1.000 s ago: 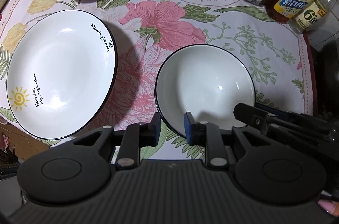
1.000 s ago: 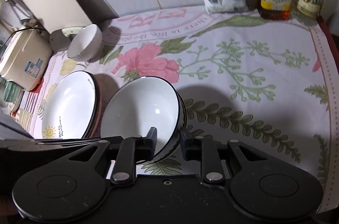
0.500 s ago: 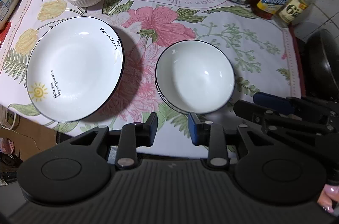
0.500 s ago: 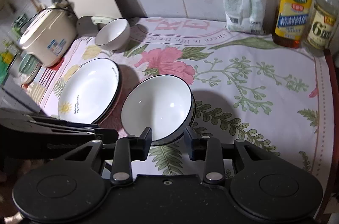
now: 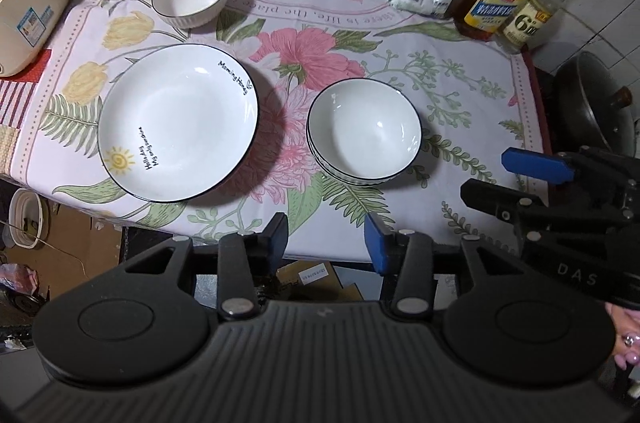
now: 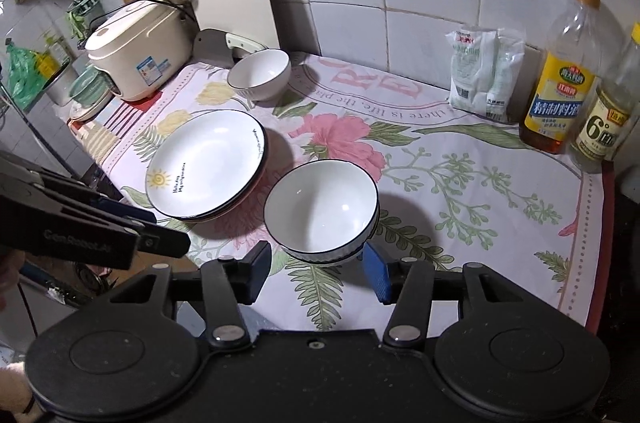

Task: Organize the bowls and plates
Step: 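Move both grippers to the last white bowl beside the cleaver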

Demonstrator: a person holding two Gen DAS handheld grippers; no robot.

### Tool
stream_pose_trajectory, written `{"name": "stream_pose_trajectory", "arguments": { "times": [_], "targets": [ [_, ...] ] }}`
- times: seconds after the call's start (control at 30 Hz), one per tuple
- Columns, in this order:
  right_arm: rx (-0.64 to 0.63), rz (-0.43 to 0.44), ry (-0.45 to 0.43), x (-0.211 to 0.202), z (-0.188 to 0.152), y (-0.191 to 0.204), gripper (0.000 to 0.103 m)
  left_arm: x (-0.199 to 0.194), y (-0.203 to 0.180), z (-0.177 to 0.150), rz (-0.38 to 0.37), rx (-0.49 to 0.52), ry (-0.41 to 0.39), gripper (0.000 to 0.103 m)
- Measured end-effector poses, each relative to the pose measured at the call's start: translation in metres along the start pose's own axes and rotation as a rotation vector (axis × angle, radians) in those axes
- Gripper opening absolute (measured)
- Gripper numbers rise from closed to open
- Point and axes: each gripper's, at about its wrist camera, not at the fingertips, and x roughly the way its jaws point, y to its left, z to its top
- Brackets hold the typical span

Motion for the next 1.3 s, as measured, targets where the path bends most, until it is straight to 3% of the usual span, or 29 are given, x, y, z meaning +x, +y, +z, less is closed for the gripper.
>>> {"name": "stream_pose_trajectory", "arguments": {
  "times": [0.13, 0.73, 1.03, 1.3],
  "targets": [
    [0.0, 0.006, -0.026, -0.011, 0.006, 0.004, 0.067, -0.013, 0.005, 0.003, 0.004, 0.003, -0.012, 0.041],
    [-0.128, 0.007, -0.157, -0.017, 0.082, 0.047, 0.068, -0.049, 0.047, 0.062, 0.056, 0.062, -0.113, 0.052],
    [-0.184, 0.017, -0.209, 0.01, 0.122, 0.063, 0.068, -0.041, 0.081, 0.099, 0.063, 0.076, -0.159, 0.053],
    [-0.18, 0.027, -0.287, 0.062, 0.144, 0.064, 0.068, -0.01, 0.12, 0.124, 0.081, 0.032, -0.192, 0.055]
  ]
}}
